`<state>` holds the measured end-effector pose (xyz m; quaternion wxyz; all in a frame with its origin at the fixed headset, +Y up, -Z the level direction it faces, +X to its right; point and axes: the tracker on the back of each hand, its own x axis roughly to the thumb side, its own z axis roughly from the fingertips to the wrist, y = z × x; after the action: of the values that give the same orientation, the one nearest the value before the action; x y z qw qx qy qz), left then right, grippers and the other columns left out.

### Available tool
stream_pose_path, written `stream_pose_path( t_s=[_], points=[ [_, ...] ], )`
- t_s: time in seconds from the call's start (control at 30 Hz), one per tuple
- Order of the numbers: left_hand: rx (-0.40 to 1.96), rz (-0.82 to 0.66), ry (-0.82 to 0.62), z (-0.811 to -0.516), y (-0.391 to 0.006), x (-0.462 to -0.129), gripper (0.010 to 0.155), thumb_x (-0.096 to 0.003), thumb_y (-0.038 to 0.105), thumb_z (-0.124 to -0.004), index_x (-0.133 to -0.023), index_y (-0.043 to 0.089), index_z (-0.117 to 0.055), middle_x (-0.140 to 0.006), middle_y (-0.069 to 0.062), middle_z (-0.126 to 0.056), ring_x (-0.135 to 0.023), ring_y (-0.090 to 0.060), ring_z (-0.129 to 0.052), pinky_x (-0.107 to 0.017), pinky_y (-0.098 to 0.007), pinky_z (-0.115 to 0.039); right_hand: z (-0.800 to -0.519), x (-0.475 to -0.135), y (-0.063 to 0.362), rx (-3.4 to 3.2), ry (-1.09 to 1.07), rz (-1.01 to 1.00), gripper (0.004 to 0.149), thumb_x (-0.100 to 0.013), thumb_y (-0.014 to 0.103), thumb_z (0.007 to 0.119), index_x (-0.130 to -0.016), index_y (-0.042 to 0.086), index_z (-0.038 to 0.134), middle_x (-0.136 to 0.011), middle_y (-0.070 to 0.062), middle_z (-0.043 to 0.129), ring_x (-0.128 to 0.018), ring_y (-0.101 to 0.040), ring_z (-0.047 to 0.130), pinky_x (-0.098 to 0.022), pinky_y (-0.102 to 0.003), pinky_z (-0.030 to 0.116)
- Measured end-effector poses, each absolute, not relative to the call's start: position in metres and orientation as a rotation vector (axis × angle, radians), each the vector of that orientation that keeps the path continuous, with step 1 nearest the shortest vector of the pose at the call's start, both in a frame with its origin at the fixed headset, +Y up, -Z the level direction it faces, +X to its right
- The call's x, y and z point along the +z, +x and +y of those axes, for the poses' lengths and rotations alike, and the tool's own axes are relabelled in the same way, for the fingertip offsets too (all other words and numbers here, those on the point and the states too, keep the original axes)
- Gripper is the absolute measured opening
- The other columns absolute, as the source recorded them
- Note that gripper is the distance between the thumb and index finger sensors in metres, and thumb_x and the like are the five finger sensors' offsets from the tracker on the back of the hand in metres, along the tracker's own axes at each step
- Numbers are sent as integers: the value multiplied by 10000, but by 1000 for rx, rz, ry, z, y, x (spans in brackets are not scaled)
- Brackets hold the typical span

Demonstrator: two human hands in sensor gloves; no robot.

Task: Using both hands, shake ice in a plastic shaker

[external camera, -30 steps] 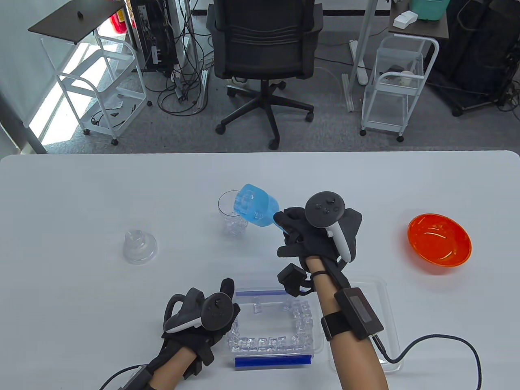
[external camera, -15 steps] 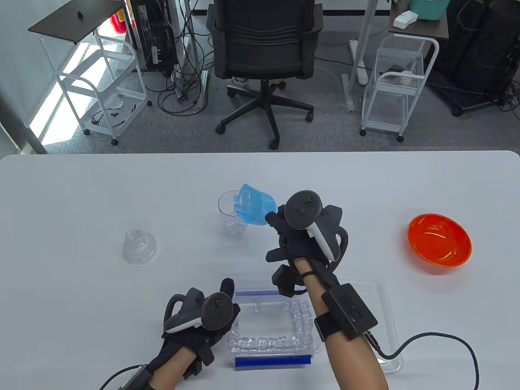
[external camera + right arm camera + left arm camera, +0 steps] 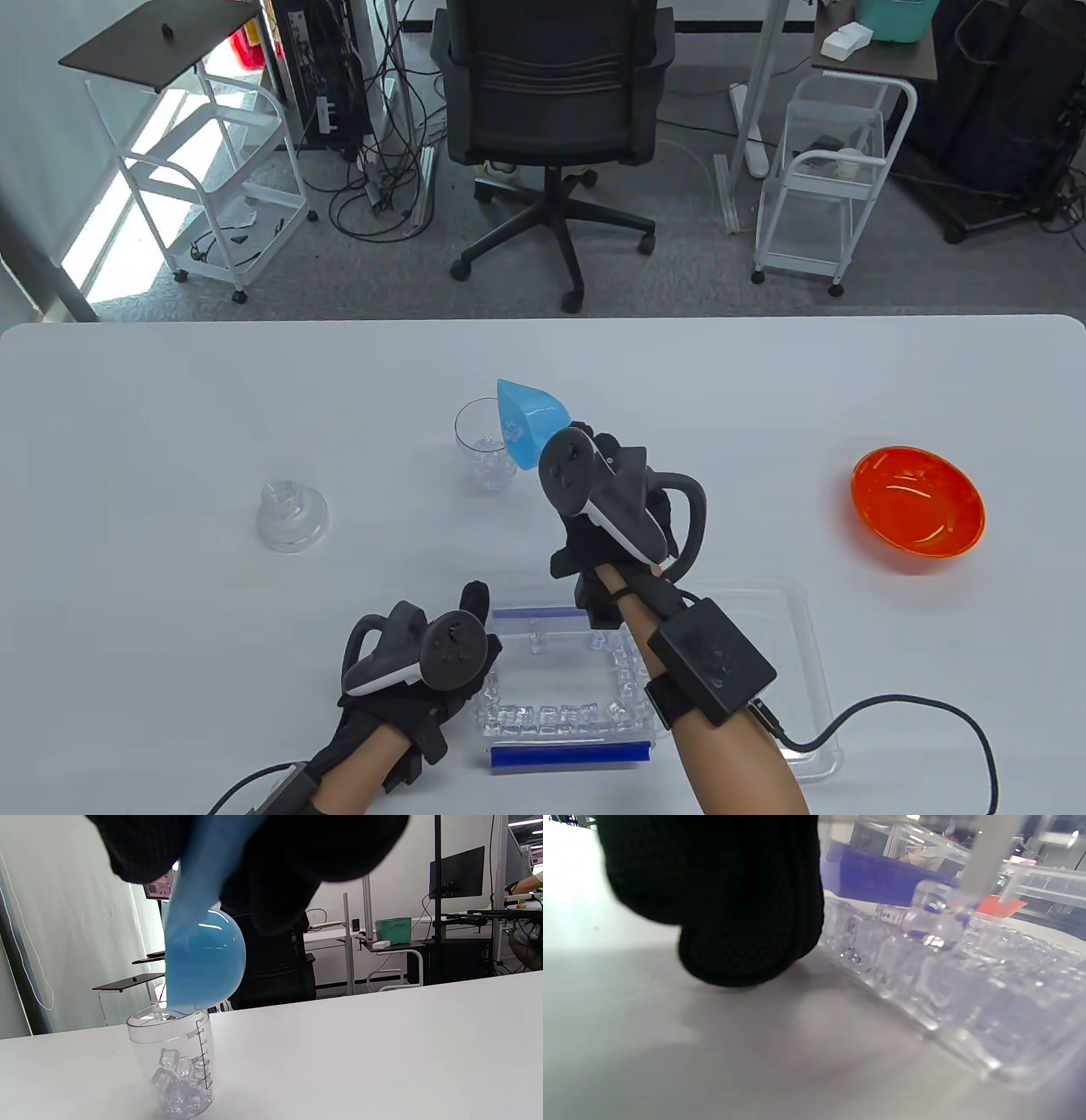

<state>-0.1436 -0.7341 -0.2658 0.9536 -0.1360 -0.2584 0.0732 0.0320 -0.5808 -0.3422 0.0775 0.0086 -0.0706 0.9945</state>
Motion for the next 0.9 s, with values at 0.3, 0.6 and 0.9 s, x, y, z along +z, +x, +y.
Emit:
stream_pose_path(
  t_s=[0.3,0.6,0.9],
  points=[
    [148,-525,-276,-734,-144,-266,671,-655,386,-380,-1078,-75,-138,-756,-235,-938,-479,-306,-1034,-320,-346,-867,-578,-336,28,3022,57,-273,577,-528,434,721,-1009,115,733,-610,-46,889,-452,-205,976,-281,-275,850],
    [144,-526,-273,-734,-143,-266,670,-655,383,-379,-1078,-78,-140,-755,-234,-939,-476,-307,-1035,-319,-348,-867,-563,-304,59,2933,241,-355,534,-528,416,723,-961,113,799,-578,-58,906,-417,-215,989,-259,-286,862],
    [141,-522,-270,-734,-143,-265,666,-655,378,-377,-1078,-80,-143,-751,-233,-940,-473,-308,-1035,-316,-348,-867,-537,-255,116,2918,400,96,501,-522,385,762,-901,76,876,-524,-94,933,-362,-255,995,-227,-320,861]
  ],
)
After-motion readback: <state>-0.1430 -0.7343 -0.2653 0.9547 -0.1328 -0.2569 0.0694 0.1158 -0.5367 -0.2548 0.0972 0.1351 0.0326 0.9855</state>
